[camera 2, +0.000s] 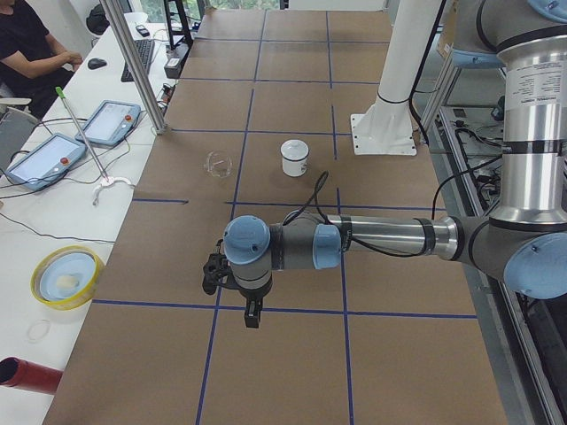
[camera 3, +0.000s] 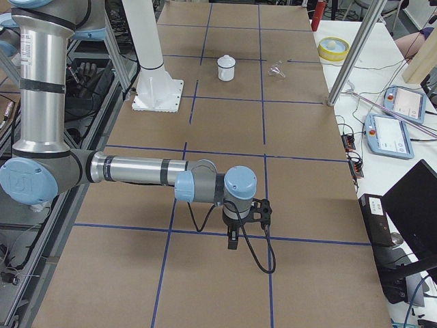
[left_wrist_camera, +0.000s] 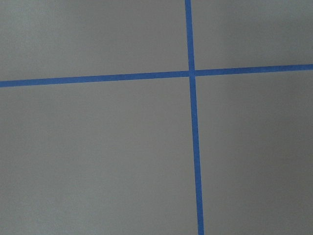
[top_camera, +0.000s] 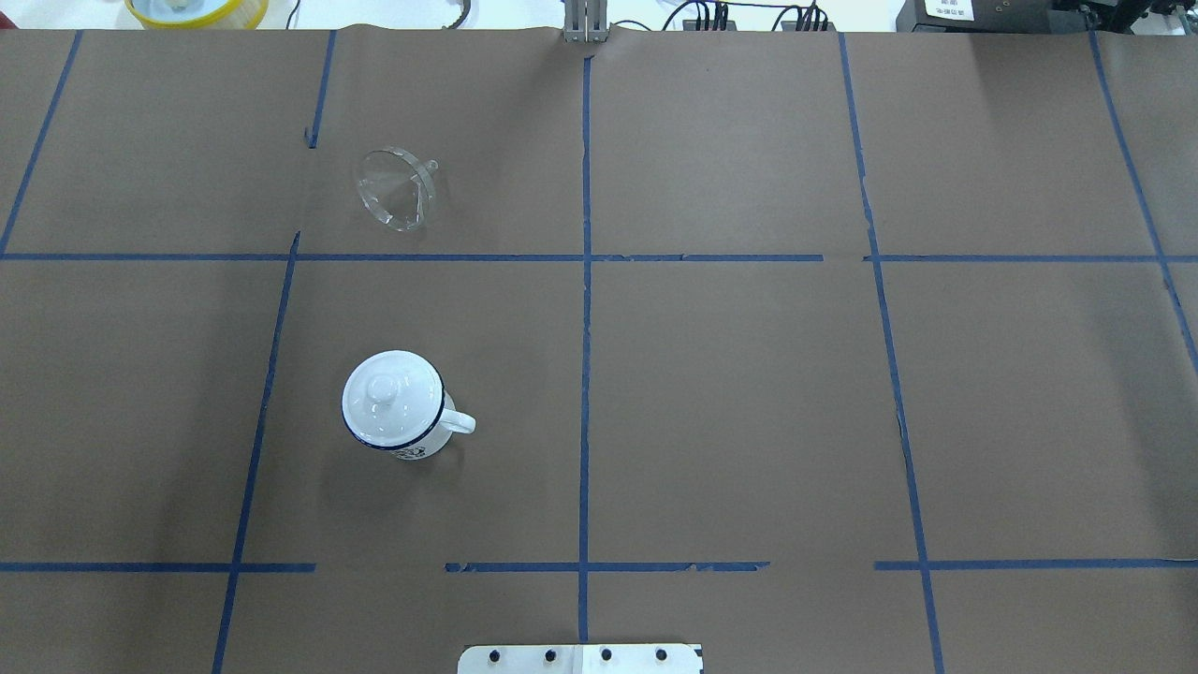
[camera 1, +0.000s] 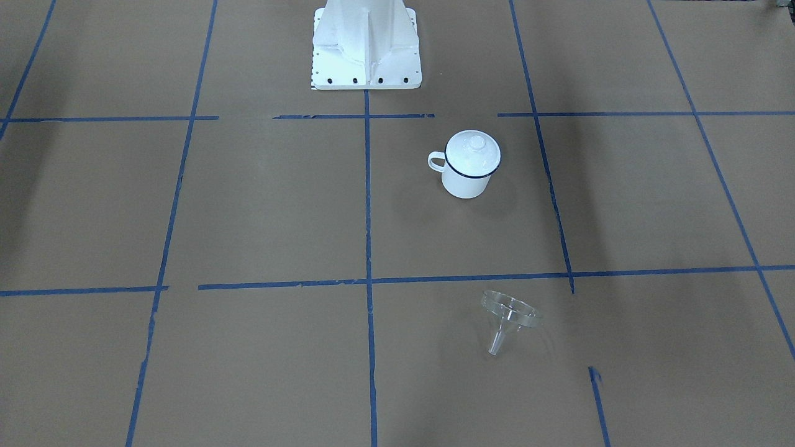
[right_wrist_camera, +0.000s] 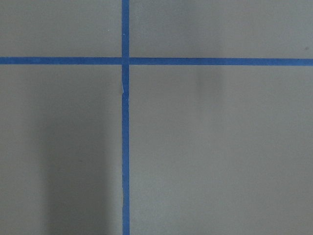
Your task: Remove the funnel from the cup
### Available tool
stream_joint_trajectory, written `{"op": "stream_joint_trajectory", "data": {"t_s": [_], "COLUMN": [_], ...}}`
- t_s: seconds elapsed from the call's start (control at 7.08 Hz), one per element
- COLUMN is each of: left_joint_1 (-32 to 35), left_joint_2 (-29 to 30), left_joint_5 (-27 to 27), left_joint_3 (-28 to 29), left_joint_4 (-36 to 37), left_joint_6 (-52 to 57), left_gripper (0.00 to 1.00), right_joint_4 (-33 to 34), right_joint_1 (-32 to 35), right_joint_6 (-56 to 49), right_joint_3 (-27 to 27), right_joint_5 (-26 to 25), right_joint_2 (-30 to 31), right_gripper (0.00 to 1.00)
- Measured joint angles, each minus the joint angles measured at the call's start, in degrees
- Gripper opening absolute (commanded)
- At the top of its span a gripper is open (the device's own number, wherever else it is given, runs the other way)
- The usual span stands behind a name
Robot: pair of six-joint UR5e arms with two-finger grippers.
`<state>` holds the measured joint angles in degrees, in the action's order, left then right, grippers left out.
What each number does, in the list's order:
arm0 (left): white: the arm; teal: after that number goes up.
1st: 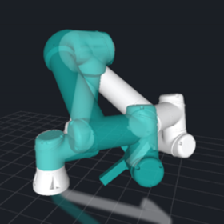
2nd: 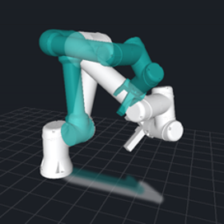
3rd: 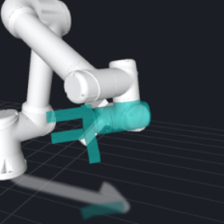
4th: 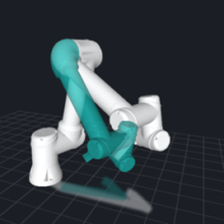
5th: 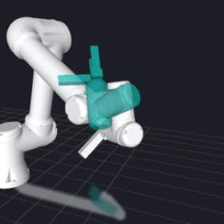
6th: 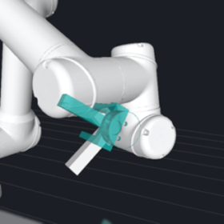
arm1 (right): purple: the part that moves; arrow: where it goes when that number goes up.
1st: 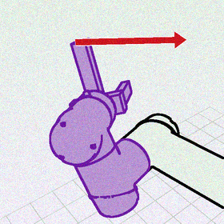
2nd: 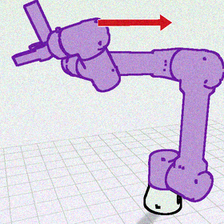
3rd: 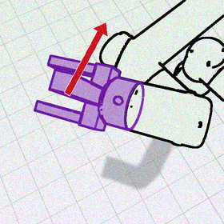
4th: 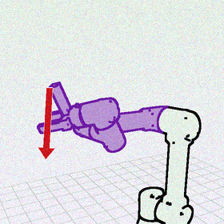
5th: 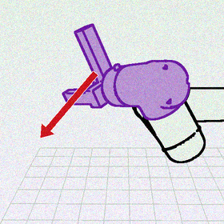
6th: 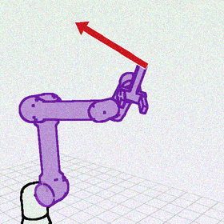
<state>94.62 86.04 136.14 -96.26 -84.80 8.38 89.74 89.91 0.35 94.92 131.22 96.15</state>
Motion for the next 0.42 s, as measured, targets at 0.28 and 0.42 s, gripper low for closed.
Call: {"op": "stream_joint_trajectory", "data": {"t_s": [0.28,0.42], "left_joint_1": [-0.03,-0.04], "left_joint_2": [0.64,0.74], "left_joint_5": [0.04,0.02], "left_joint_3": [0.01,-0.04], "left_joint_4": [0.64,0.73], "left_joint_6": [-0.24,-0.27], "left_gripper": [1.0,1.0], "right_joint_4": [0.0,0.0], "right_joint_1": [0.0,0.0], "right_joint_6": [0.0,0.0], "right_joint_3": [0.0,0.0], "right_joint_5": [0.0,0.0], "right_joint_2": [0.0,0.0], "right_gripper": [1.0,1.0]}}
